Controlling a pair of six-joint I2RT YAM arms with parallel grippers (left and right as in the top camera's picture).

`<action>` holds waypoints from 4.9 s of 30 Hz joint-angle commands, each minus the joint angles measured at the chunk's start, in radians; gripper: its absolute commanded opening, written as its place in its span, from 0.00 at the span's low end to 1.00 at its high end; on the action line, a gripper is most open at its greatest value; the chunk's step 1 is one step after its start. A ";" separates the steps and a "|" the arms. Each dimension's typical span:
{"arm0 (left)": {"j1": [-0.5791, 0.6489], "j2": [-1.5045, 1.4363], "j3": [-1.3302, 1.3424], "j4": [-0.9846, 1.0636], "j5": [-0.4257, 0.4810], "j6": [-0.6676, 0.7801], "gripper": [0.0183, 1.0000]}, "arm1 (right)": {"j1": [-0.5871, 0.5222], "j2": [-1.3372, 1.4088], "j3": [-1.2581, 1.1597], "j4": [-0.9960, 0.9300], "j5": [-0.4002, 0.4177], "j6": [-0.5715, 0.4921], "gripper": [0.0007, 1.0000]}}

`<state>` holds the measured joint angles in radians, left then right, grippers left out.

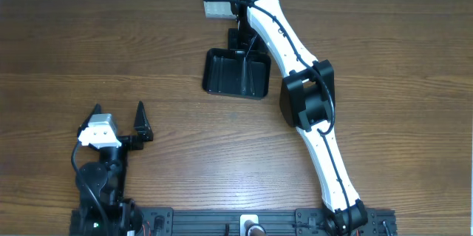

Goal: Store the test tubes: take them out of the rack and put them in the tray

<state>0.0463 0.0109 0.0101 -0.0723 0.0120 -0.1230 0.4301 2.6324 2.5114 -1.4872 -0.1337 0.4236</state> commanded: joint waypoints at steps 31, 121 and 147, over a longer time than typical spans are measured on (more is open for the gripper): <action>0.001 -0.008 -0.005 -0.005 0.014 0.015 1.00 | 0.027 -0.021 0.094 -0.107 -0.037 0.024 0.49; 0.001 -0.008 -0.005 -0.004 0.014 0.015 1.00 | -0.296 -1.671 -2.350 2.355 0.232 -0.615 0.99; 0.001 -0.008 -0.005 -0.004 0.014 0.015 1.00 | -0.412 -2.348 -2.506 1.737 0.230 -0.615 0.99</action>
<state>0.0463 0.0109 0.0101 -0.0723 0.0124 -0.1226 0.0254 0.3397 0.0109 0.2852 0.0898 -0.1917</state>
